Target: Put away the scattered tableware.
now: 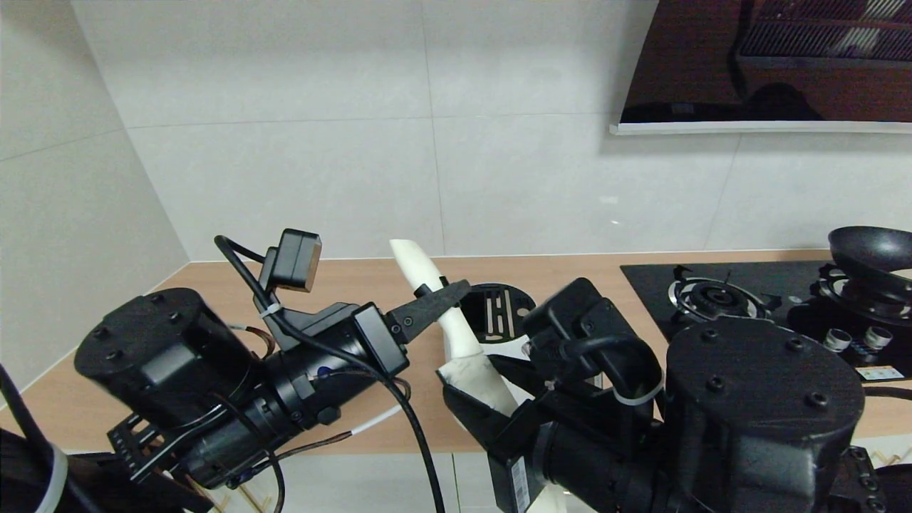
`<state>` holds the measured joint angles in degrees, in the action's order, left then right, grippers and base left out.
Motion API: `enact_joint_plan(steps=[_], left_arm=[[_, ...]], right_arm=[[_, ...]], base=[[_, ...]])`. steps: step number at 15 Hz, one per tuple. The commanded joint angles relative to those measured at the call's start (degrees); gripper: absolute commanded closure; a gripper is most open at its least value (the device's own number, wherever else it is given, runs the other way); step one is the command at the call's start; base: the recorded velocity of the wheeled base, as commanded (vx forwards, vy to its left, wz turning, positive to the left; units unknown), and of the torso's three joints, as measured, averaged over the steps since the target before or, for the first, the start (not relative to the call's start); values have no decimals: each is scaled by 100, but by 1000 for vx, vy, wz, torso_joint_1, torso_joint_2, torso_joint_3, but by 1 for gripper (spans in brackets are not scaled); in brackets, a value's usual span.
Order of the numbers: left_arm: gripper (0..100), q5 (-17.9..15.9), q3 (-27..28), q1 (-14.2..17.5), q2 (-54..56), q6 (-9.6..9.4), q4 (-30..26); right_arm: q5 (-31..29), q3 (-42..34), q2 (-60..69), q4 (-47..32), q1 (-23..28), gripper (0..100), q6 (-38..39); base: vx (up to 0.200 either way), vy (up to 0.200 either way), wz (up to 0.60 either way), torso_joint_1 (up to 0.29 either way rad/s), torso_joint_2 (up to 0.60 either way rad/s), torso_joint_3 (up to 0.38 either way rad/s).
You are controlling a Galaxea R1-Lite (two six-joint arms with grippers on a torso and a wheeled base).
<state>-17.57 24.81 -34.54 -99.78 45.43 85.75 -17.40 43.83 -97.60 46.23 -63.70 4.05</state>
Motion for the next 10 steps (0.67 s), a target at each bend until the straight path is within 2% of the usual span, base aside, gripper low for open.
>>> enact_joint_plan(steps=[1, 7, 8, 10], left_arm=[[100, -1, -11, -1, 11, 9, 21], [100, -36, -73, -9, 11, 9, 100], [100, -36, -73, -9, 11, 9, 100], [100, -28, -55, -9, 20, 9, 100]], right_arm=[[-1, 12, 48, 9, 15, 100, 0], [-80, 12, 57, 9, 24, 100, -9], [-80, 12, 57, 9, 24, 0, -9], [-80, 12, 65, 9, 24, 0, -9]], base=[[0, 0, 0, 0, 0, 0], [0, 0, 0, 0, 0, 0], [0, 0, 0, 0, 0, 0], [0, 0, 0, 0, 0, 0]])
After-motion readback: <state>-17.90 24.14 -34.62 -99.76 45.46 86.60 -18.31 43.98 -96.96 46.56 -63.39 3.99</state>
